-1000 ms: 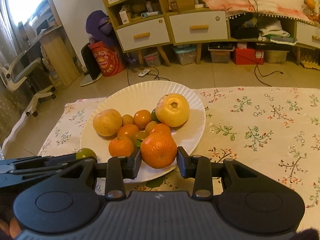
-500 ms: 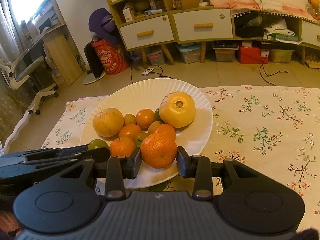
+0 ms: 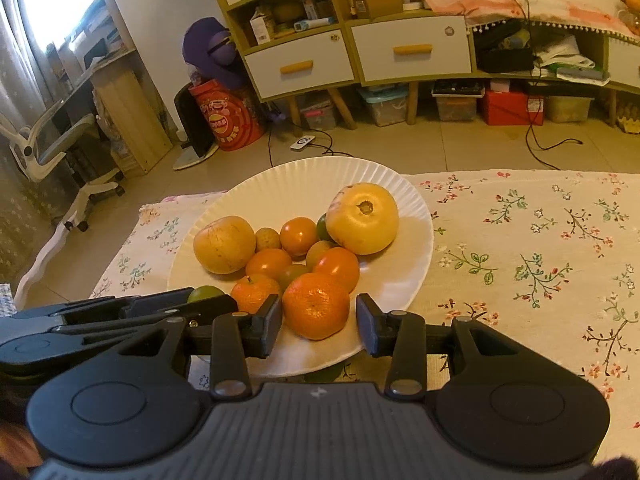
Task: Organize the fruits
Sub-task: 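Open both tools to set the green tomato and mandarin on the plate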
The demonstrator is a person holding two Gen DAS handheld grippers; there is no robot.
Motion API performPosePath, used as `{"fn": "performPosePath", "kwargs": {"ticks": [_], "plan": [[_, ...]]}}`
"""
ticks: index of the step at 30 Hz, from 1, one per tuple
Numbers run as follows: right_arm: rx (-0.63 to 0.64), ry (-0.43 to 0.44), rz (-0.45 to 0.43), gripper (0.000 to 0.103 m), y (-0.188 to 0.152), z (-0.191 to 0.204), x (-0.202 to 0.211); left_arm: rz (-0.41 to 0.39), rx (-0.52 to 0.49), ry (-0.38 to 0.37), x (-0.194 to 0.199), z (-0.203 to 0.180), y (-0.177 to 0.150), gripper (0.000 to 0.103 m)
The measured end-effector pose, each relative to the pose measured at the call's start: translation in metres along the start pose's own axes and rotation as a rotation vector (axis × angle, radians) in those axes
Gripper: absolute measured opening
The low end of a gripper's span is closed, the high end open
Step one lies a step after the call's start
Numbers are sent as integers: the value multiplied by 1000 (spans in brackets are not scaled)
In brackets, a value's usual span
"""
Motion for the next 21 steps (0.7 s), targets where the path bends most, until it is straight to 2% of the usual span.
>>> {"fn": "performPosePath", "kwargs": {"ticks": [4, 9, 13, 16, 21], "plan": [[-7, -6, -3, 40, 2, -2, 2, -7, 1, 15, 3, 2, 1, 36], [-19, -12, -29, 53, 6, -7, 11, -10, 3, 12, 8, 1, 3, 50], [-25, -19, -46, 59, 9, -10, 19, -3, 0, 19, 11, 1, 1, 58], [-27, -27, -56, 65, 10, -12, 23, -7, 1, 29, 16, 2, 1, 68], [-22, -47, -73, 80, 11, -17, 30, -1, 2, 43, 24, 5, -1, 82]]}}
Point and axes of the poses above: each gripper's, at about its wrist camera, not at the fingertips, and x roughly against the way its jaws point, z to its left, y to its top, the point moved 9 cm from there along -x, roughly the way its jaws point, and after that the axes turned 10 degrees about -x, right-handed, at the moved point
